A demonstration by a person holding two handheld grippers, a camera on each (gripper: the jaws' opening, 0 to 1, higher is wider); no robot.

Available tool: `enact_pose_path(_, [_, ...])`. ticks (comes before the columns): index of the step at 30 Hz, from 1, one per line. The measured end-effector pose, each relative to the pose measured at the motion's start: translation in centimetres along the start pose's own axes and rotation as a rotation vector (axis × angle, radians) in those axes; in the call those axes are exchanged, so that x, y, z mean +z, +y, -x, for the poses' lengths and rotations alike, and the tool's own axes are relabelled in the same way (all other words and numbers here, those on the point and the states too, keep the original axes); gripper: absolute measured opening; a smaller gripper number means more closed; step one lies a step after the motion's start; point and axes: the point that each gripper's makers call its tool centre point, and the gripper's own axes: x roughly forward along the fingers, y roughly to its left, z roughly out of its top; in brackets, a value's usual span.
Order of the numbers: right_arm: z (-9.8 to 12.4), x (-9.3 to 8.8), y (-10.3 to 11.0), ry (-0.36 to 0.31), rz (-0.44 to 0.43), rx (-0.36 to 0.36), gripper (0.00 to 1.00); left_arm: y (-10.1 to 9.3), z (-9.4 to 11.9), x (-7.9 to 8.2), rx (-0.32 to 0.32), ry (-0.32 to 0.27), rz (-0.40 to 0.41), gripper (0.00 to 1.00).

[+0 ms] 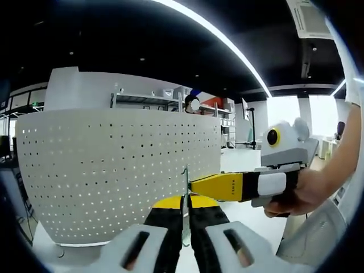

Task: Insert the hook assembly into the mounting plate slot until the hook locks in place.

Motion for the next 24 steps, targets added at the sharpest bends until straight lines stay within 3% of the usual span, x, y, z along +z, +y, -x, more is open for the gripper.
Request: enact_pose_path(24, [-0.09,0.4,-0.08,-0.023,-0.02,-0.037,0.01,0.08,0.03,-0.09,0.021,-0.004,0.024,0.02])
